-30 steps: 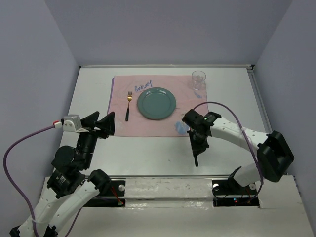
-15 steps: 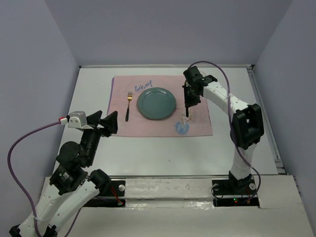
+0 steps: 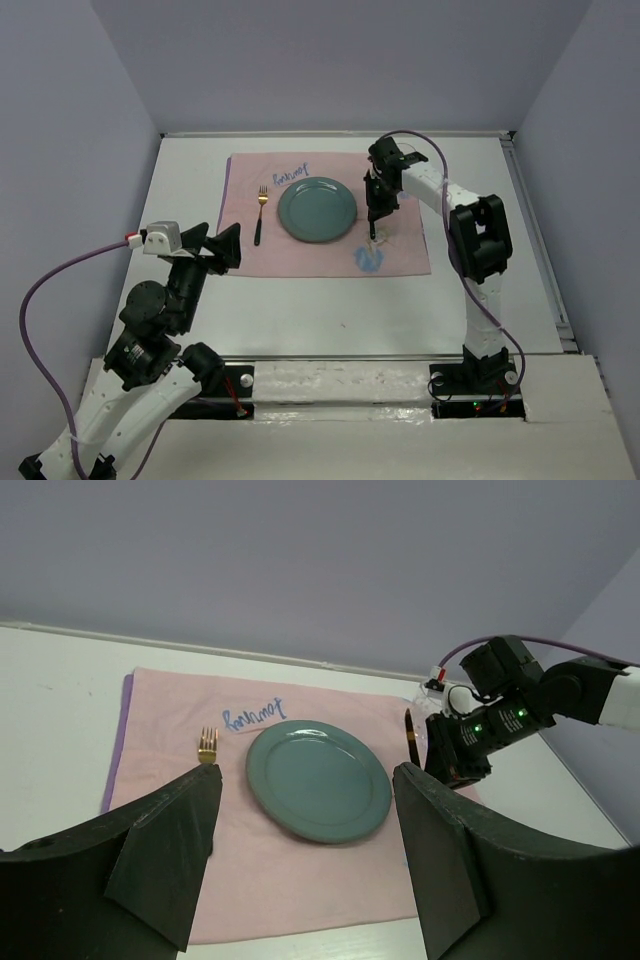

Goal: Set the dinner table for one person

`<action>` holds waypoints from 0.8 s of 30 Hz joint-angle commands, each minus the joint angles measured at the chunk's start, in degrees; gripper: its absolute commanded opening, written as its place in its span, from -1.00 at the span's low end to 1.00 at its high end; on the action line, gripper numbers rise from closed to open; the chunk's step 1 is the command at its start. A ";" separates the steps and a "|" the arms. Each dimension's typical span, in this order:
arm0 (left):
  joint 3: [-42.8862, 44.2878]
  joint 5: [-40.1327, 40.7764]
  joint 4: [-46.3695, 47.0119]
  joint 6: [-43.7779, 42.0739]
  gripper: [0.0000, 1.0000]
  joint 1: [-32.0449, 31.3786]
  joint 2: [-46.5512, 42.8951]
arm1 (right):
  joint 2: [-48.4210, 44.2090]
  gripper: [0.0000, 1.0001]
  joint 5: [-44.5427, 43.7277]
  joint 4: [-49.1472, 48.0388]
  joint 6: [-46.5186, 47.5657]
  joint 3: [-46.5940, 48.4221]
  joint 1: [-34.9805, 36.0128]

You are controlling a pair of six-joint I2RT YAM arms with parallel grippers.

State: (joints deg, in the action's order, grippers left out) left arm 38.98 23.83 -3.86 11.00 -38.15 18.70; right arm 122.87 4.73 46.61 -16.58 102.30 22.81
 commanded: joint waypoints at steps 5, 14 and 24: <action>-0.40 -0.37 3.33 -1.07 0.61 0.62 1.34 | 2.28 -1.00 2.56 -1.78 1.11 3.26 -1.36; -0.40 -0.54 3.33 -1.07 0.61 1.15 1.69 | 4.31 -1.00 2.65 -1.96 1.11 4.13 -2.42; -0.40 -0.72 3.33 -1.07 0.60 1.85 1.95 | 4.93 -0.47 1.60 -2.22 0.58 4.13 -2.42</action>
State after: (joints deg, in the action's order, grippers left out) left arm 38.96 23.42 -3.22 10.96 -36.62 19.66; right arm 127.81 6.87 45.95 -16.40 104.20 20.69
